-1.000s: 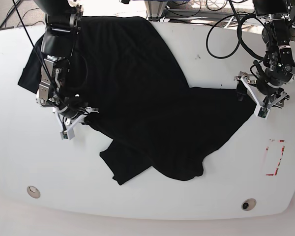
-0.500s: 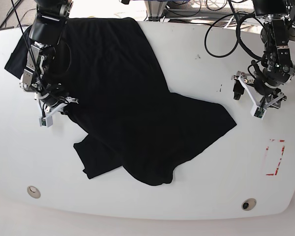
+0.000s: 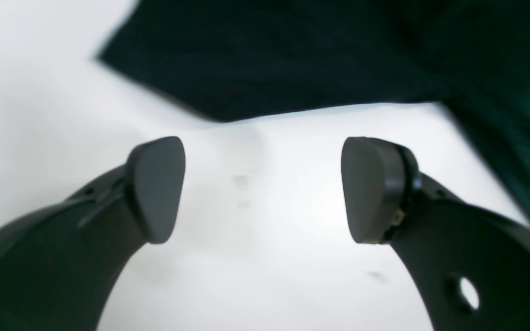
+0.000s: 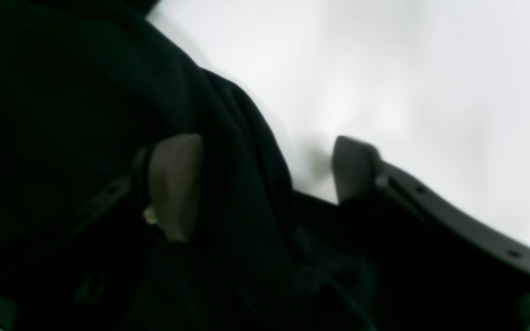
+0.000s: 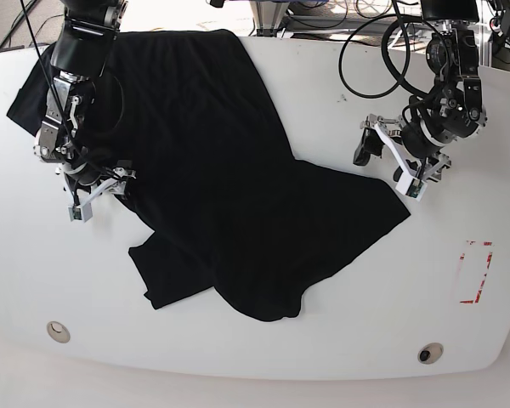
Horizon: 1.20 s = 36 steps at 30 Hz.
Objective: Layout the t-shirt on the table in an organized manner, then fold the t-shirt properly
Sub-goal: 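Move the left gripper inward and grasp the shirt fabric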
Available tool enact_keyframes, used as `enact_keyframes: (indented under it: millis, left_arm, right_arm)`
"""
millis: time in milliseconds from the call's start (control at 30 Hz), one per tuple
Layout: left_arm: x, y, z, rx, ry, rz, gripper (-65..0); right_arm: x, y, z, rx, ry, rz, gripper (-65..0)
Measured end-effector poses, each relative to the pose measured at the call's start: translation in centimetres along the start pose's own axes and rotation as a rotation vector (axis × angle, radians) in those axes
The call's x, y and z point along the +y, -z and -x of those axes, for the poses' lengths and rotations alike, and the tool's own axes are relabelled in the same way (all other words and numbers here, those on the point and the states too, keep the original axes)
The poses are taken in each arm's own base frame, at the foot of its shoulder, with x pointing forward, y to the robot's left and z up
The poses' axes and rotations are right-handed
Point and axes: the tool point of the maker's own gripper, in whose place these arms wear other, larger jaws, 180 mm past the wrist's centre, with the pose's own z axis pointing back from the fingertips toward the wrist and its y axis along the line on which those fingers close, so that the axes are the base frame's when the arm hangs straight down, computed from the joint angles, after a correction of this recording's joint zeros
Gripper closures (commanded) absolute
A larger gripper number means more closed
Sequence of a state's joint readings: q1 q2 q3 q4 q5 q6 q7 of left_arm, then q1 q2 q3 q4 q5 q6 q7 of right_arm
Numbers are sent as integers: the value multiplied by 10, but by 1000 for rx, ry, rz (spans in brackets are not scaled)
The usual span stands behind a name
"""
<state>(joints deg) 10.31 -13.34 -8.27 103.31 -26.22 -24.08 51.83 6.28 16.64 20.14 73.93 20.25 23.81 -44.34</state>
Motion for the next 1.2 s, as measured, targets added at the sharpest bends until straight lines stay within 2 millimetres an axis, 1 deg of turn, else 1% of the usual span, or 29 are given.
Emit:
enact_keyframes:
  millis: [200,233,267,300,467,633,767,867,900,1033,1200]
  left_arm:
    - [-34,10,17,34,-32,84,-503]
    - [-44,12,19,40,-27,107,-503]
    - [-47,13,20,44,-27,115,-503]
    - [-57,15,22,50,-21,138,-503]
    - [-89,25,33,80,-24,215,-503]
    - [-106,37,49,119,-54,263,-503]
    - [-120,45,44,109,-54,313,-500]
    - [-126,53,40,112,-39,331,-500]
    - [-127,53,40,114,-38,333,-500]
    - [-142,58,40,113,-23,379,-500]
    - [-157,65,39,125,-7,423,-500]
  right_arm:
    - [-1,-3,1,9,-13,12,-490]
    - [0,-3,1,9,-13,11,-490]
    - [0,-3,0,8,-15,10,-490]
    - [0,-3,0,7,-15,10,-490]
    - [2,-2,0,8,-15,8,-490]
    - [4,-1,1,7,-11,3,-490]
    - [8,0,2,11,-6,-5,-490]
    - [10,0,2,11,-7,-9,-490]
    - [11,0,2,11,-7,-10,-490]
    - [11,-1,2,18,-13,-9,-490]
    - [15,-1,1,14,-12,-15,-490]
